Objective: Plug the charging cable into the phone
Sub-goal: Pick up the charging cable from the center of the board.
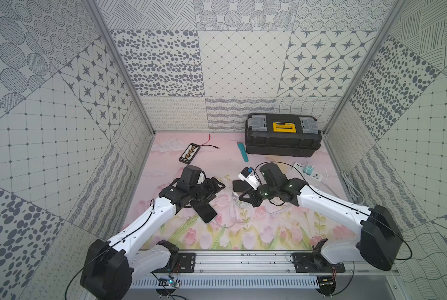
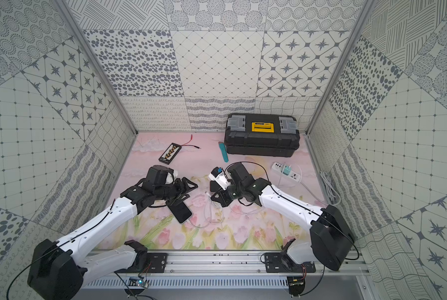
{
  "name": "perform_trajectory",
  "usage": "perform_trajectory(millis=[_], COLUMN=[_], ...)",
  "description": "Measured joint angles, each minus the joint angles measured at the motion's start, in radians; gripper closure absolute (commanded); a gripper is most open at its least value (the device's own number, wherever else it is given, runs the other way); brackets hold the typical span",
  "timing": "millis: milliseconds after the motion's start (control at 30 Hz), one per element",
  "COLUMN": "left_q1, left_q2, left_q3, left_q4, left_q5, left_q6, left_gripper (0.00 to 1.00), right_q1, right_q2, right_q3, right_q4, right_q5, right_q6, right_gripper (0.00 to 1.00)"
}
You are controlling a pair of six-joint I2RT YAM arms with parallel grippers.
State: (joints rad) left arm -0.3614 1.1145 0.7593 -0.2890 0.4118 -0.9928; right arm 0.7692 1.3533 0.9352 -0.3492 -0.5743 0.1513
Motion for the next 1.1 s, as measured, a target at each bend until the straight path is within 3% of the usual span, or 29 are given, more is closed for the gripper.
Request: perform_trajectory(millis=[400, 500, 667, 967, 1100], left_q1=[-0.042, -0.047, -0.058, -0.080, -0.089], left_q2=[-0.079, -0.101, -0.118, -0.135, -0.136], left_q3=[-0.079, -0.099, -0.130, -0.167, -0.181], left_q4=[0.227, 0.275, 0.356, 0.443, 0.459], left_q5=[0.192, 0.224, 0.275, 0.331, 0.340], left_q6=[0.018, 0.016, 0.003, -0.005, -0.005], left_gripper=[0.42, 0.49, 0.68, 0.67, 0.74], right_q1=[0.016, 0.017, 0.017, 0.017, 0.017], right_q2=[-0.105, -0.105, -0.105, -0.105, -0.105], right_q3=[-0.089, -0.089, -0.089, -0.089, -0.089], right_q4=[0.117, 0.130, 0.138, 0.147, 0.151], right_q5=[-0.142, -0.148, -0.154, -0.158, -0.158], right_q6=[0.021, 0.021, 0.021, 0.036, 0.049], right_gripper=[1.00, 1.00, 1.00, 1.00, 1.00])
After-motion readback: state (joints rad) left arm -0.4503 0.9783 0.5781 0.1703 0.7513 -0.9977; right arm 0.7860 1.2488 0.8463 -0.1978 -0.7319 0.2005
